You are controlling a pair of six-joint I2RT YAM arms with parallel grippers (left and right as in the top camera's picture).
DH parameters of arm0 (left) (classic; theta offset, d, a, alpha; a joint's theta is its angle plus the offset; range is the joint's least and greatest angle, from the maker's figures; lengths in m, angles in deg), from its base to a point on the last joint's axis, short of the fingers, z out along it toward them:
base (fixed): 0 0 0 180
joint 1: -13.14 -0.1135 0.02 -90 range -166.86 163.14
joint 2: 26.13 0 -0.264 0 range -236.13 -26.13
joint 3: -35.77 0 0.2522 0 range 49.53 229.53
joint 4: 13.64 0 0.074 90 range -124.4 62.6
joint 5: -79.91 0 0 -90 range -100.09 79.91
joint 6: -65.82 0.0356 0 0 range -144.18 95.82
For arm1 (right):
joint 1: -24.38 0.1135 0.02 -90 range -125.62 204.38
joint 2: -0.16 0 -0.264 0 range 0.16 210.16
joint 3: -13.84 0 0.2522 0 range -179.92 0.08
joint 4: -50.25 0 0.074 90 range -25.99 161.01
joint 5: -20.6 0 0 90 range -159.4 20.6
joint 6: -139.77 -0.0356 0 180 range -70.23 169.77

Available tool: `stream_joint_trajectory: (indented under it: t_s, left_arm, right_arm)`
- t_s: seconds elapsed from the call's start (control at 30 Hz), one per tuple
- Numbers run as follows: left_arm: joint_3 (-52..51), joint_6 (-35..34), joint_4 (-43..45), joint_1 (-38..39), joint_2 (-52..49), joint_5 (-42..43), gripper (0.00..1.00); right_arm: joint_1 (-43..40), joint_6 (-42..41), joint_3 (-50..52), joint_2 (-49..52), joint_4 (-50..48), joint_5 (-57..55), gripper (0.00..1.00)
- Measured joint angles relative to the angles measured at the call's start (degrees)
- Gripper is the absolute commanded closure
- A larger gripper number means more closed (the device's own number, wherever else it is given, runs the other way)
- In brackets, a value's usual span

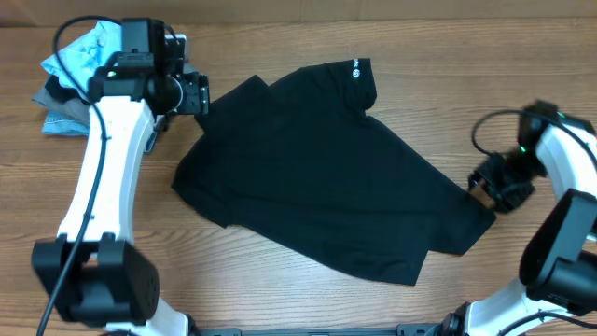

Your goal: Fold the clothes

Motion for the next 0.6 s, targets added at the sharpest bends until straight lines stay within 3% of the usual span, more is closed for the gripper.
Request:
stream_joint_trajectory:
  t_s: [0.17, 0.23, 0.3, 0.6]
  left_arm:
    - [0.2, 0.0, -2.1, 0.0, 3.2, 2.4, 0.23]
    - [0.2, 0.0, -2.6, 0.0, 3.3, 2.9, 0.23]
    - [0.2, 0.0, -2.9, 0.0, 3.3, 3.2, 0.23]
    - [0.2, 0.0, -3.4, 0.0, 3.3, 3.7, 0.23]
  right_arm:
    - [-6.2, 1.7, 8.4, 0.0, -7.3, 2.3, 0.38]
    - [-6.7, 2.9, 11.6, 0.1, -10.6, 4.9, 0.57]
    - [-6.7, 3.7, 13.5, -1.2, -12.6, 7.2, 0.94]
    - [-6.9, 2.4, 13.7, -1.0, -26.3, 14.7, 0.96]
